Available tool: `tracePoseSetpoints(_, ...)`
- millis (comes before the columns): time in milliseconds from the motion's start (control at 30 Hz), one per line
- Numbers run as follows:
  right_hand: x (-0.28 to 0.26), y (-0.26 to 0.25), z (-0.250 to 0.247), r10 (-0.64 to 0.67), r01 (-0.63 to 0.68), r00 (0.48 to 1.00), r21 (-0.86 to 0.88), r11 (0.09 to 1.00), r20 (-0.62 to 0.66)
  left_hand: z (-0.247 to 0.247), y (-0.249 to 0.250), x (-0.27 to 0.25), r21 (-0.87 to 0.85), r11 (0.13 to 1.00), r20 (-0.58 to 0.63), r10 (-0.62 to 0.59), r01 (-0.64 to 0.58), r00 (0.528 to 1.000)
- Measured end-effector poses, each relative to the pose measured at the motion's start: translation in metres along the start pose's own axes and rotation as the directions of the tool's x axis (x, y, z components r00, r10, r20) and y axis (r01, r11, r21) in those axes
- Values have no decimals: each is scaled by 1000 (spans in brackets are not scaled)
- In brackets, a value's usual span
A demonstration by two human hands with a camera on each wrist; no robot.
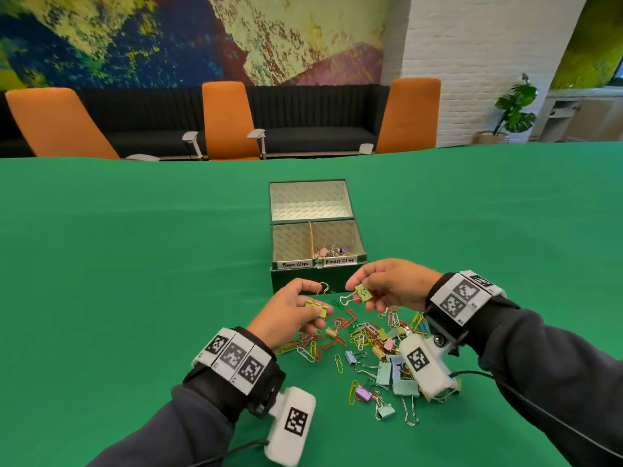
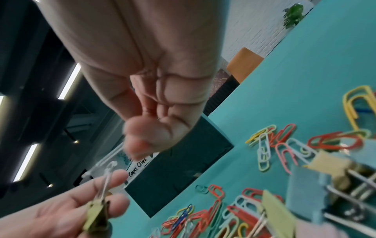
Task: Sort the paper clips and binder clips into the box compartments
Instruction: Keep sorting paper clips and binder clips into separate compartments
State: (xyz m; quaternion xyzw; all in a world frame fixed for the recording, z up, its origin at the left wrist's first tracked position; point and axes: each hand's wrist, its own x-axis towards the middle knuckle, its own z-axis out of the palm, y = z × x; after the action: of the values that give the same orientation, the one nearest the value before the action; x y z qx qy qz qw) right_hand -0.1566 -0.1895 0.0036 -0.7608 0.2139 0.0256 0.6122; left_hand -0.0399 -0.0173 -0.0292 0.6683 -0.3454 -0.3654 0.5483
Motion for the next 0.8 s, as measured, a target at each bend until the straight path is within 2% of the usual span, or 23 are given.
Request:
tracePoseSetpoints(200,6,0,0,-46,36,996,-127,991,-79,-4,-5,8,-74,997,-116,20,-29,993)
tracePoseSetpoints(300,7,-13,-1,-108,71,979,-209,975,-173,-10,-10,11,-70,996,-148,49,-60,988)
tracePoseSetpoints(367,9,-29,-5,-177,93,948,-301,949,-266,-14,-12,13,-88,992,-180,73,-90,981)
tracePoseSetpoints(500,24,-61,-14,-296,131,837,-357,925,-460,-22,-11,13,-198,970,-247,91,-142,965)
tracePoseSetpoints(600,34,-72,-16,-311,120,801,-371,921,-512,-26,-8,10,-281,946,-280,82,-163,957)
tracePoseSetpoints(700,28,-68,-14,-313,103,814,-410,907,-490,-28,5,10,-187,966,-293,118,-178,949)
tracePoseSetpoints(800,15,-54,-13,-283,66,854,-450,891,-436,-25,30,25,128,968,-266,241,-214,933)
